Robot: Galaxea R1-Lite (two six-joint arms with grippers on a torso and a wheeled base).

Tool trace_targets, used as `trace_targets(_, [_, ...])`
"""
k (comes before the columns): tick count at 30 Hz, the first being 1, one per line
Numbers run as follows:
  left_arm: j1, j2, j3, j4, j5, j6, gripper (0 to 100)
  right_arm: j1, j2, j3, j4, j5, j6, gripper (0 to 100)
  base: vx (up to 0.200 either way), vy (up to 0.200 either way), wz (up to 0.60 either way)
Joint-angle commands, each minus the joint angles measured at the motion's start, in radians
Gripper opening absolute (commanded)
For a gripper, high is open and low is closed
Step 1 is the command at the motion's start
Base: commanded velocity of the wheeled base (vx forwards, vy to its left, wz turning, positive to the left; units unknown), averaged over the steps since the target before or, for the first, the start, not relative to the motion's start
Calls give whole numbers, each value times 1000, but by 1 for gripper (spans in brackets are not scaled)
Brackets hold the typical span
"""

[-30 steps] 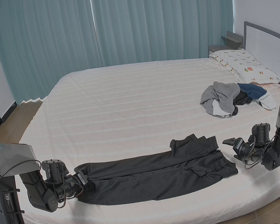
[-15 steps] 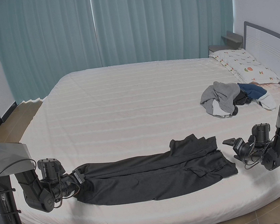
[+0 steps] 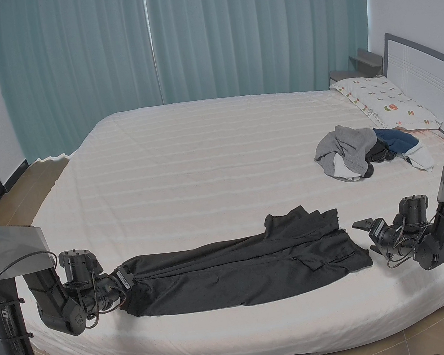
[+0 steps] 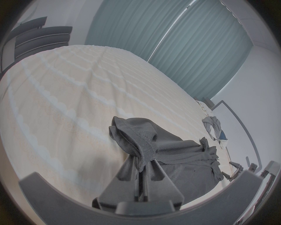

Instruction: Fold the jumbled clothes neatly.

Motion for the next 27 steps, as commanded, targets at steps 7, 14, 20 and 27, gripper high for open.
trace_targets(7, [-4, -13, -42, 4, 4, -124, 0, 7, -2, -6, -1, 2, 0, 100, 0, 0, 0])
trace_targets(14, [-32, -47, -38, 3, 4, -152, 0, 5, -2, -8, -1, 2, 0, 100, 0, -29, 0])
trace_targets(20, [-75, -93, -25, 9, 6, -187, 0, 7, -2, -10, -1, 2, 2, 100, 0, -200, 0])
trace_targets(27, [-127, -125, -24, 15, 15, -204, 0, 5, -4, -10, -1, 2, 2, 100, 0, -200, 0])
